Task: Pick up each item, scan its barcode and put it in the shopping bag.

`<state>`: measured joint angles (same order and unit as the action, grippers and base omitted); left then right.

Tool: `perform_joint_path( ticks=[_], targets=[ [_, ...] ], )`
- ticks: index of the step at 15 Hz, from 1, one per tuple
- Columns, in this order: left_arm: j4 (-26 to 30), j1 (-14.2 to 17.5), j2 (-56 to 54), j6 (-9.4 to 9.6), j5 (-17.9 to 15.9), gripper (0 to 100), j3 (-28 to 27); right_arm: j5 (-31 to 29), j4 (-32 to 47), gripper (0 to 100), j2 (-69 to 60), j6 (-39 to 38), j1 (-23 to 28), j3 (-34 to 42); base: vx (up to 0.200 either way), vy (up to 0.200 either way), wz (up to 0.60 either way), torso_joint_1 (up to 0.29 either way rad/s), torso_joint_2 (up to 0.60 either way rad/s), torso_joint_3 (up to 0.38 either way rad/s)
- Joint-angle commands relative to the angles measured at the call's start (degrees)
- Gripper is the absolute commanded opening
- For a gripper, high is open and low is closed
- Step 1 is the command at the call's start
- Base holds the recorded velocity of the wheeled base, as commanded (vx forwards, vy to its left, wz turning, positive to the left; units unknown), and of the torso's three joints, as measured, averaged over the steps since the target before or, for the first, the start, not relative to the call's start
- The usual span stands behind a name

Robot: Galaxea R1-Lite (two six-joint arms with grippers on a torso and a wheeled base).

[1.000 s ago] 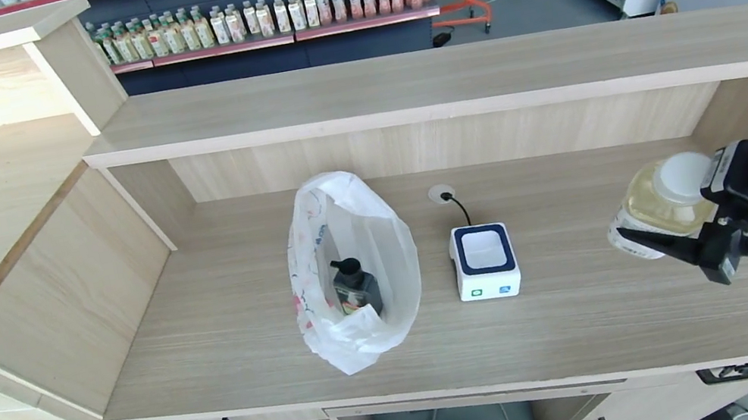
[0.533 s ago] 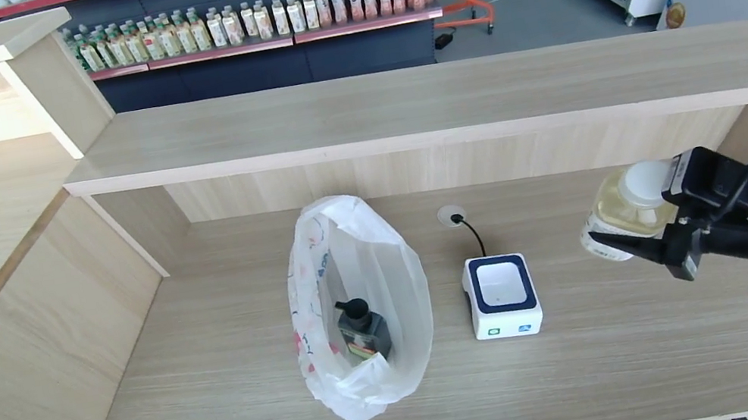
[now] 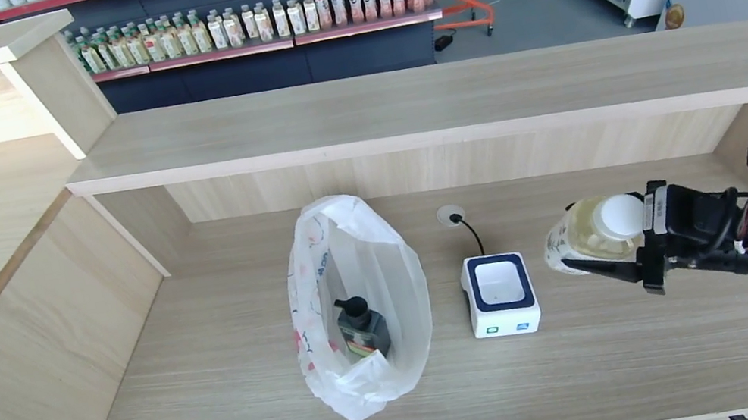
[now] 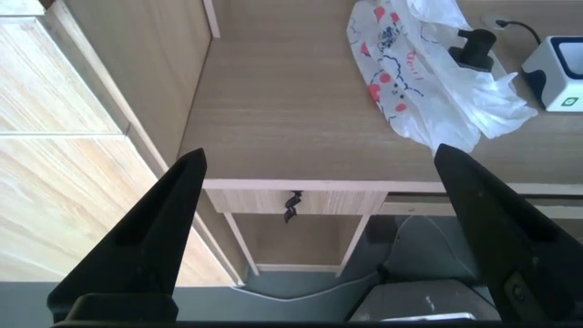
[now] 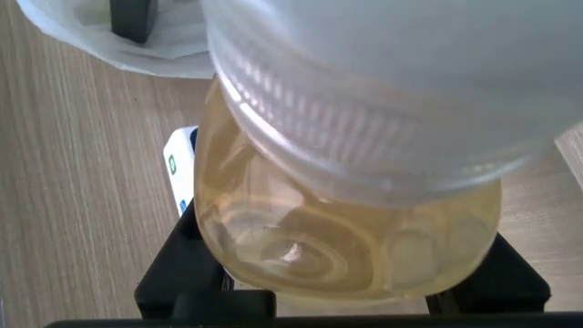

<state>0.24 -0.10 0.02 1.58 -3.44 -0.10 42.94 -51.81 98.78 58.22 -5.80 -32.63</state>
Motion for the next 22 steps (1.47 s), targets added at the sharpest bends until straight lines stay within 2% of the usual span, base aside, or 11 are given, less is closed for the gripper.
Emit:
perform_joint_path(
  ticks=[1,5,10,17,22],
  targets=[
    [0.02,0.01,-0.02,0.0,0.01,100,0.01,2.33,0.04,0,3.35,1.72,0.0,-0.06,0.0,0.0,0.0,0.0,0.0,0.0],
    [0.02,0.01,-0.02,0.0,0.01,100,0.01,8.74,-0.05,0,9.06,10.24,0.09,-1.91,0.0,0.0,0.0,0.0,0.0,0.0],
    [0.02,0.01,-0.02,0.0,0.01,100,0.01,9.54,-0.05,0,14.25,16.31,-0.09,-6.65,0.0,0.0,0.0,0.0,0.0,0.0],
    [0.02,0.01,-0.02,0.0,0.01,100,0.1,11.21,-2.42,0,20.4,16.4,-3.16,-12.37,0.0,0.0,0.0,0.0,0.0,0.0],
    [0.02,0.01,-0.02,0.0,0.01,100,0.01,11.64,-2.51,0,23.83,16.57,-3.43,-15.53,0.0,0.0,0.0,0.0,0.0,0.0]
  ],
)
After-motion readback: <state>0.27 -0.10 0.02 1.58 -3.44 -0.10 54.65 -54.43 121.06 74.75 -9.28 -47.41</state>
